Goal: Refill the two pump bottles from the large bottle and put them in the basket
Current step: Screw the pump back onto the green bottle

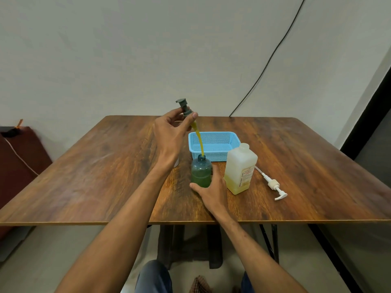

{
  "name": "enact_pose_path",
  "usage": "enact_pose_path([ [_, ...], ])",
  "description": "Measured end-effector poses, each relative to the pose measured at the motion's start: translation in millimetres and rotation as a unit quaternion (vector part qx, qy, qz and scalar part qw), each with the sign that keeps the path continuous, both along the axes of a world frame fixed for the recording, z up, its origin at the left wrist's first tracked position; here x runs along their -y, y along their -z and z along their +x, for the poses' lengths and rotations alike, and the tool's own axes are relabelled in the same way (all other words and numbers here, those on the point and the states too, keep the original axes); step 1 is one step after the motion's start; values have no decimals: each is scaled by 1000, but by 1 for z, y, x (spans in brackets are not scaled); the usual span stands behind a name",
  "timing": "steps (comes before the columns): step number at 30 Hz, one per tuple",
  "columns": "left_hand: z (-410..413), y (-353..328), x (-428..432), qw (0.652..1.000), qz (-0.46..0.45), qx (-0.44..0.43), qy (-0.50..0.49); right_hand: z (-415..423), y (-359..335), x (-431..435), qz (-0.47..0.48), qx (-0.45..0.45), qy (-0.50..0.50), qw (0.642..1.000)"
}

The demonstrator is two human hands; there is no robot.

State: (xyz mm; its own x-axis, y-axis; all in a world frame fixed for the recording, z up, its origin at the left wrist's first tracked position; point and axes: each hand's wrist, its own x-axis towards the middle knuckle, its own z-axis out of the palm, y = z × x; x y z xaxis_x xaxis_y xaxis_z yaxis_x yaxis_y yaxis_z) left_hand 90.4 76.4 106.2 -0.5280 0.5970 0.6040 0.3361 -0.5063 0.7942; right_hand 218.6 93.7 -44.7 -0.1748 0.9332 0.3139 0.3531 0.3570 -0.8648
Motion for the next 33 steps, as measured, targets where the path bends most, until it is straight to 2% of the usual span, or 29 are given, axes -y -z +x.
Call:
enact_pose_path([
  [7, 3, 30, -5, 994, -86, -65, 22, -1, 2, -1, -2, -4, 3, 1000],
  [13, 11, 50, -3, 985, -152, -68, 46, -4, 8, -5, 3, 1, 12, 1000],
  [18, 10, 61, -1, 981, -172, -87, 27, -4, 7, -5, 3, -9, 7, 1000],
  [24, 7, 76, 2, 975, -189, -103, 47, -2, 6, -4, 1, -14, -3, 1000],
  [28, 5, 76, 5, 970, -201, -95, 100, -2, 9, -6, 7, -12, 1, 1000],
  [33, 3, 74, 6, 947, -237, -93, 197, -1, 8, -6, 13, -17, -3, 1000],
])
